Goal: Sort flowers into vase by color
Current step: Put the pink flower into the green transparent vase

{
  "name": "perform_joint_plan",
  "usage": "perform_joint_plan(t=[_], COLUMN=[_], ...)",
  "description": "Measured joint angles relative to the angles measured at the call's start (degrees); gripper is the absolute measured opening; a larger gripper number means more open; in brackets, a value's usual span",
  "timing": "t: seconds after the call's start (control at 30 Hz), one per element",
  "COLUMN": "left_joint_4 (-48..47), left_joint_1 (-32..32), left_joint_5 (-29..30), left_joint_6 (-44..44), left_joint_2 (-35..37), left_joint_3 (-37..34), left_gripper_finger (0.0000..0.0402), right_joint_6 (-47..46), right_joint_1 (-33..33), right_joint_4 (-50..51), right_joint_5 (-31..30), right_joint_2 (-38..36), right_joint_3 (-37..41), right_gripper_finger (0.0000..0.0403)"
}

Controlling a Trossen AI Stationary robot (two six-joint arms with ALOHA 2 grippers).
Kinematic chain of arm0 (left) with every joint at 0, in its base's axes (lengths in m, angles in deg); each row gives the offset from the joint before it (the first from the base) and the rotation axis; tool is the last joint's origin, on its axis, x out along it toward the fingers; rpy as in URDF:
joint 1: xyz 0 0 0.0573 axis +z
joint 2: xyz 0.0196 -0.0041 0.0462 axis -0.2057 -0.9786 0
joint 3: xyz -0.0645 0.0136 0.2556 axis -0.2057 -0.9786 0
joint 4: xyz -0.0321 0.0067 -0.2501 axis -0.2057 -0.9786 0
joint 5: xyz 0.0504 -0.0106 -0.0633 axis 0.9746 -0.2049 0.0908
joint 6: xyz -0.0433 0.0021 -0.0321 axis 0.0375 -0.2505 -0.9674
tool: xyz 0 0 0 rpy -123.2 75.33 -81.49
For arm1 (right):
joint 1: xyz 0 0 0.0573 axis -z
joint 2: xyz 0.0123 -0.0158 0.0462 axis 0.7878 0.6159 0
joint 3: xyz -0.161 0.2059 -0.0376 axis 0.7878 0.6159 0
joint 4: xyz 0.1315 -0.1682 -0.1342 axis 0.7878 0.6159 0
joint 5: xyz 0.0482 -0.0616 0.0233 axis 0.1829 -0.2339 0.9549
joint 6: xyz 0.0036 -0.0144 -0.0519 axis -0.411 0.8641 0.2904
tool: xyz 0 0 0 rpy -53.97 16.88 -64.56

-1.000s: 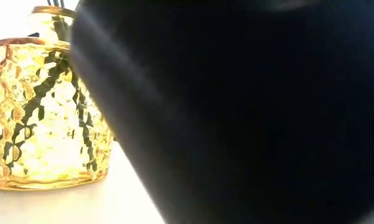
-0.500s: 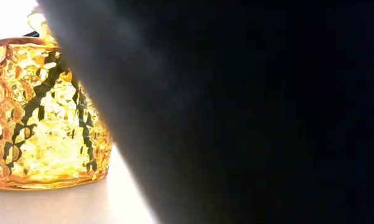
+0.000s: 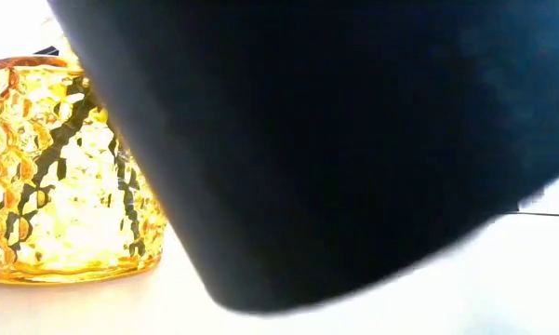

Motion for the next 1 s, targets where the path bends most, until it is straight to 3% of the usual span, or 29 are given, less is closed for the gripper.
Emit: perform_joint_plan(t=[0.17,0.27,0.53,1.0], left_joint_4=[-0.01,-0.01,0.01,0.08], left_joint_1=[-0.26,-0.52,-0.56,-0.56], left_joint_5=[-0.02,-0.02,-0.02,-0.02], left_joint_6=[0.0,0.0,0.02,0.0], left_joint_2=[0.0,0.02,0.02,0.02], left_joint_3=[0.0,0.0,0.0,-0.02], left_gripper_finger=[0.0155,0.0155,0.0155,0.0155], right_joint_6=[7.29,9.16,9.89,22.78], right_joint_1=[5.24,8.04,14.87,19.23], right_joint_4=[-9.34,-12.01,-10.47,-11.23], right_joint_5=[9.58,11.39,5.16,0.33], right_joint_2=[-0.01,-0.01,0.0,0.01], right_joint_3=[0.0,0.0,-0.02,-6.18], right_gripper_finger=[0.0334,0.0334,0.0334,0.0334])
